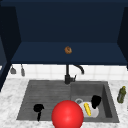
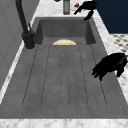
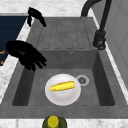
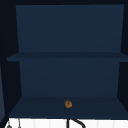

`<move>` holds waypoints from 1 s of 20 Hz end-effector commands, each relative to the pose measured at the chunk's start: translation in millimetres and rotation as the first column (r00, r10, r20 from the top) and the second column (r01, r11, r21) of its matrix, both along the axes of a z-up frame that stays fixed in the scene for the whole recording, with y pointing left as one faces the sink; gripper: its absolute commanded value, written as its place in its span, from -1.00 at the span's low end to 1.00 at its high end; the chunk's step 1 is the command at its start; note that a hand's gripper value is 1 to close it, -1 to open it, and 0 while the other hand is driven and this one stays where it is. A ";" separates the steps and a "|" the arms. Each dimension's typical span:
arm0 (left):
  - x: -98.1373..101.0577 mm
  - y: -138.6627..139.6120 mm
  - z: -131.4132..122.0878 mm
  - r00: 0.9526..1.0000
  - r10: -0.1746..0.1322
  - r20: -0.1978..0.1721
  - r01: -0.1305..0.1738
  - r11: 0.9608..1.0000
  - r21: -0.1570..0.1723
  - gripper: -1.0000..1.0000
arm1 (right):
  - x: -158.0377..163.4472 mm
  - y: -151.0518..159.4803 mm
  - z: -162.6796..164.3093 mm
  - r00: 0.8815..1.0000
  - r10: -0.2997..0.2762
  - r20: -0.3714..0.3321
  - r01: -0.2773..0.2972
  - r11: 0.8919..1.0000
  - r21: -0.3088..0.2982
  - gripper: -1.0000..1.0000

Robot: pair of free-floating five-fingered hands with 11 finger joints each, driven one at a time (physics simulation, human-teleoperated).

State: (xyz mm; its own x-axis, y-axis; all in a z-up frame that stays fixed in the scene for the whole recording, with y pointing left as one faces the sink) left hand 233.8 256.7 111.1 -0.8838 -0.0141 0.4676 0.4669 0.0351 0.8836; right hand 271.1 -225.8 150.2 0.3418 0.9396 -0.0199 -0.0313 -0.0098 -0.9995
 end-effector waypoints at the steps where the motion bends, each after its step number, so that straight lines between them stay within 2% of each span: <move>1: 0.4 0.0 3.5 1.000 0.000 0.000 0.000 1.000 0.000 -1.00 | 0.2 -0.2 0.1 1.000 0.000 0.001 0.000 1.000 -0.002 0.00; 2: -0.1 -3.0 9.1 1.000 0.005 -0.004 -0.005 1.000 -0.003 -1.00 | -3.5 3.8 -2.4 1.000 0.011 -0.025 -0.011 1.000 0.025 0.00; 5: 0.3 -6.1 22.2 0.999 0.005 -0.032 -0.005 1.000 -0.001 -1.00 | -5.9 10.1 -9.2 0.996 0.039 -0.077 -0.035 0.998 0.048 0.00; 8: 0.3 -8.6 35.6 0.998 0.010 -0.062 -0.009 1.000 0.010 -1.00 | -7.0 12.9 -12.4 0.995 0.042 -0.091 -0.037 0.998 0.056 0.00; 10: 2.3 -13.1 46.4 0.998 -0.001 -0.068 0.002 1.000 0.021 -1.00 | -7.3 13.6 -13.4 0.995 0.042 -0.091 -0.037 0.998 0.059 0.00; 13: 9.3 -20.2 58.0 0.997 0.021 -0.080 -0.019 0.999 0.030 -1.00 | -7.4 13.9 -13.8 0.995 0.042 -0.091 -0.037 0.997 0.061 0.00; 15: 13.0 -23.4 56.5 0.998 0.025 -0.066 -0.023 0.999 0.025 -1.00 | -7.4 13.9 -13.8 0.995 0.042 -0.091 -0.037 0.997 0.061 0.00; 16: 9.6 -22.3 52.7 0.999 0.013 -0.044 -0.012 1.000 0.015 -1.00 | -7.4 13.9 -13.8 0.995 0.042 -0.091 -0.037 0.997 0.061 0.00; 17: 9.3 -19.6 54.0 0.999 0.000 -0.040 0.000 1.000 0.009 -1.00 | -7.4 13.9 -13.8 0.995 0.042 -0.091 -0.037 0.997 0.061 0.00; 20: 10.2 -25.3 57.9 0.999 -0.002 -0.041 0.002 1.000 0.008 -1.00 | -7.4 13.9 -13.9 0.995 0.042 -0.090 -0.036 0.997 0.061 0.00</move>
